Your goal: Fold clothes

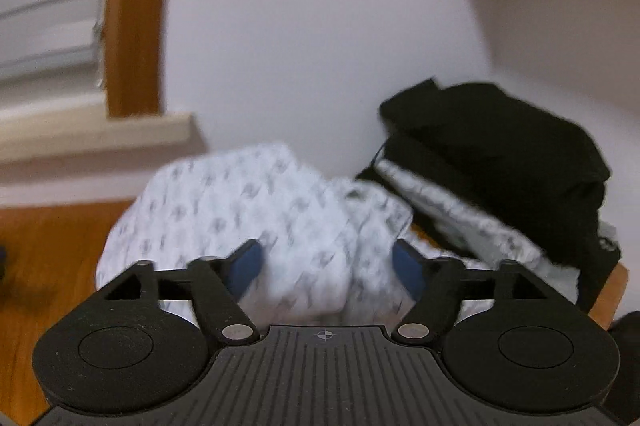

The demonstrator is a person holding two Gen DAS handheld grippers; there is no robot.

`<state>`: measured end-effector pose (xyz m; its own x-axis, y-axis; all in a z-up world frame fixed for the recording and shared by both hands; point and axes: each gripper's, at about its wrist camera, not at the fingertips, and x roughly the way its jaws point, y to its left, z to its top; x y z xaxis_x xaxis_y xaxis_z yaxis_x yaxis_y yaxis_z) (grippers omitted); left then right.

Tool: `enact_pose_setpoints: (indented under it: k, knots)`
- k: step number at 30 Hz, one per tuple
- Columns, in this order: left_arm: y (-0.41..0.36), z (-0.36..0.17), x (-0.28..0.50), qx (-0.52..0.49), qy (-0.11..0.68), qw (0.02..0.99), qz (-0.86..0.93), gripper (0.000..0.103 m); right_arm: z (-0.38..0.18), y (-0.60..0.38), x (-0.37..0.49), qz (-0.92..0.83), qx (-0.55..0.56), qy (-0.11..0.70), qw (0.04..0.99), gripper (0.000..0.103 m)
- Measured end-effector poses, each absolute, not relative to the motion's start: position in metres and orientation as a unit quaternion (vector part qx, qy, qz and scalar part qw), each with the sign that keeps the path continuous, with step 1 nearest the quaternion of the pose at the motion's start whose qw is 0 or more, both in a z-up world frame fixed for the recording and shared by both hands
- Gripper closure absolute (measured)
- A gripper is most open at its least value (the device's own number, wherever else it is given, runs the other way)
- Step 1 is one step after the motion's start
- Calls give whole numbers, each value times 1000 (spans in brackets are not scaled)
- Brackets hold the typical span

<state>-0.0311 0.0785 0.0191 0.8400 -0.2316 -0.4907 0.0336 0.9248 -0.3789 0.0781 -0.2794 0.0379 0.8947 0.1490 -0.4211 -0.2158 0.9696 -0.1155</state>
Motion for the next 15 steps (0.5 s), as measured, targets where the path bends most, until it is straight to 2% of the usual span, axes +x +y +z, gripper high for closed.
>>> enact_pose_setpoints:
  k: [3,8,9,11,15]
  knots:
    - [76,19,-30,-178,274,942,-82,0,31,-278,90,71,-100,213,969,23]
    - [66,24,-34,-171,256,942,-136,0,11,-301,121,95,-27,264,960,22]
    - [63,25,-34,-168,252,942,-145,2,7,-299,124,104,-28,274,956,23]
    - [59,27,-35,-167,249,940,-163,7,0,-294,127,124,-29,292,948,33]
    - [51,27,-35,-162,251,938,-177,11,-4,-279,120,170,-28,306,936,38]
